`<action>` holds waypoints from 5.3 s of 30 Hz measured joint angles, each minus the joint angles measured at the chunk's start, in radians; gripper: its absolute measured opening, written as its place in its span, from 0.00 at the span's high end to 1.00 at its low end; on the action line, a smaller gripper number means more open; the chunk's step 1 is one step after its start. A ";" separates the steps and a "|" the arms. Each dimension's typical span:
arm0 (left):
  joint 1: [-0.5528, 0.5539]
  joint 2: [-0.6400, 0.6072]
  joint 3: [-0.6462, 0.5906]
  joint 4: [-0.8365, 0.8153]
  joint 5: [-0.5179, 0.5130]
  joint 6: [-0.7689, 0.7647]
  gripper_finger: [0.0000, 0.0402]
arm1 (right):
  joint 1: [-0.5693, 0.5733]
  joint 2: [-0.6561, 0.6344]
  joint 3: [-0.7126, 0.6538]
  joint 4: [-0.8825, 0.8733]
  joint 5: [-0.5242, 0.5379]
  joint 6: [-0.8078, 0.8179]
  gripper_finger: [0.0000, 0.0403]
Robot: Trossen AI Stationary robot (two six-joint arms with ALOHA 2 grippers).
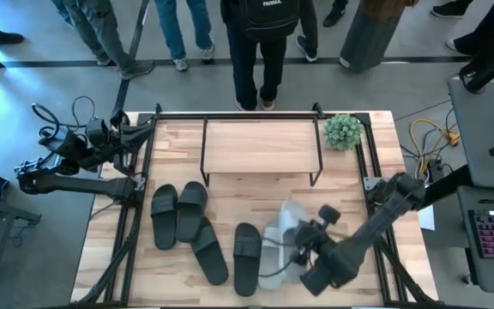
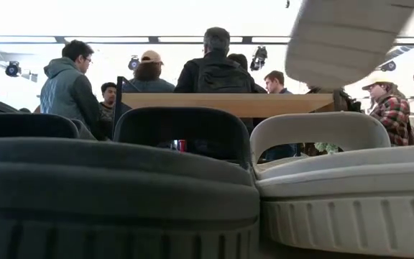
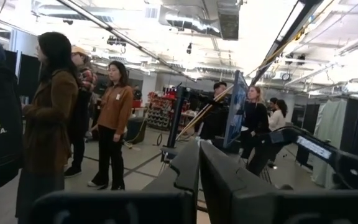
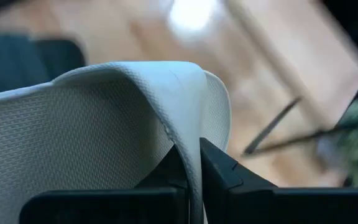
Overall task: Pick and place slides into the shelf
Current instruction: Put the gray slide on the shelf
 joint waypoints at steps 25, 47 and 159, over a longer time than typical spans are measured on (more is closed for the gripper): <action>0.000 0.004 -0.004 0.012 -0.037 0.073 1.00 | -0.541 -0.348 -0.173 0.226 0.151 -1.034 0.97; 0.000 0.012 -0.004 0.018 -0.143 0.079 1.00 | -0.812 -0.468 -0.486 0.708 0.026 -1.496 0.97; 0.000 -0.041 -0.001 0.017 -0.183 0.079 1.00 | -0.978 -0.392 -0.171 0.433 -0.416 -0.956 0.64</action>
